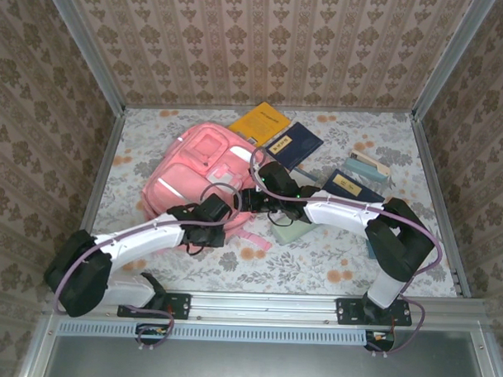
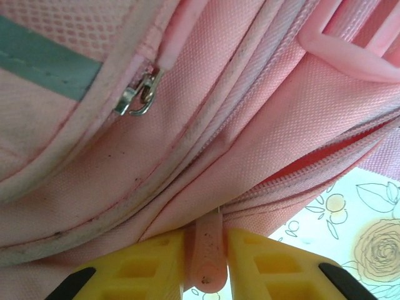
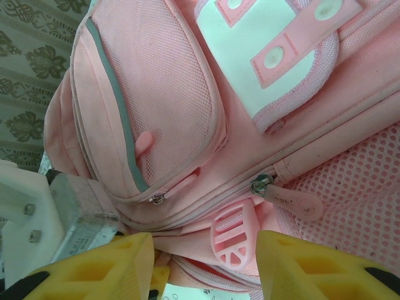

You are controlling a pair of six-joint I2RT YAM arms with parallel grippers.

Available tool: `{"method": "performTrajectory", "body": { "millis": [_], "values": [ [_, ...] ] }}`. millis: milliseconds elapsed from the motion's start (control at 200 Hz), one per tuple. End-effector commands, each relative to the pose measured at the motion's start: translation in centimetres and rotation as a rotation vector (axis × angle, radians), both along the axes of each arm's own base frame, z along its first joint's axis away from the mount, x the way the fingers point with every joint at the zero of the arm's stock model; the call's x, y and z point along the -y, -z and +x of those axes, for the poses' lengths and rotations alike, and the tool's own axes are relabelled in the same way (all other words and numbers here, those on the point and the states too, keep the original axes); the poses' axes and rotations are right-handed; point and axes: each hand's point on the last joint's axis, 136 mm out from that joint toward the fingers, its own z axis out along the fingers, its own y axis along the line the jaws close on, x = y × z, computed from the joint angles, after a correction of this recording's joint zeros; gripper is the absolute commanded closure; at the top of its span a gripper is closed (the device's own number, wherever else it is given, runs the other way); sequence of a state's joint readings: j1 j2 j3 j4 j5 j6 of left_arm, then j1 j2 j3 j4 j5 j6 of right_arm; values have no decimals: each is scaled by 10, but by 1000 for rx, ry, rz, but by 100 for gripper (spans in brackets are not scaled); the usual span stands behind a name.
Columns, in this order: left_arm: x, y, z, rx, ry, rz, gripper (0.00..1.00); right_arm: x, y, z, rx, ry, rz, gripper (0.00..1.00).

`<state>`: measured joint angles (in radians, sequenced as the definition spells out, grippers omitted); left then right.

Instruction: Pack books, pencil case, and school supplies into a backpack

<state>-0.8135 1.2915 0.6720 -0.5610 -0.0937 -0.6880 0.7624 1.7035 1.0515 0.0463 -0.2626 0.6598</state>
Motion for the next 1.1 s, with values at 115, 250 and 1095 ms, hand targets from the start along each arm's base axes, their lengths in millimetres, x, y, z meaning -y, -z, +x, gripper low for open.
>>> {"method": "performTrajectory", "body": {
  "millis": [115,250,1095],
  "values": [
    [-5,-3,3,5,102,159,76,0,1,-1,-21,8,12,53],
    [-7,-7,4,18,131,239,71,0,3,-2,-27,10,12,53],
    [-3,2,1,19,237,353,82,-1,7,-3,-42,8,12,52]
  ]
}}
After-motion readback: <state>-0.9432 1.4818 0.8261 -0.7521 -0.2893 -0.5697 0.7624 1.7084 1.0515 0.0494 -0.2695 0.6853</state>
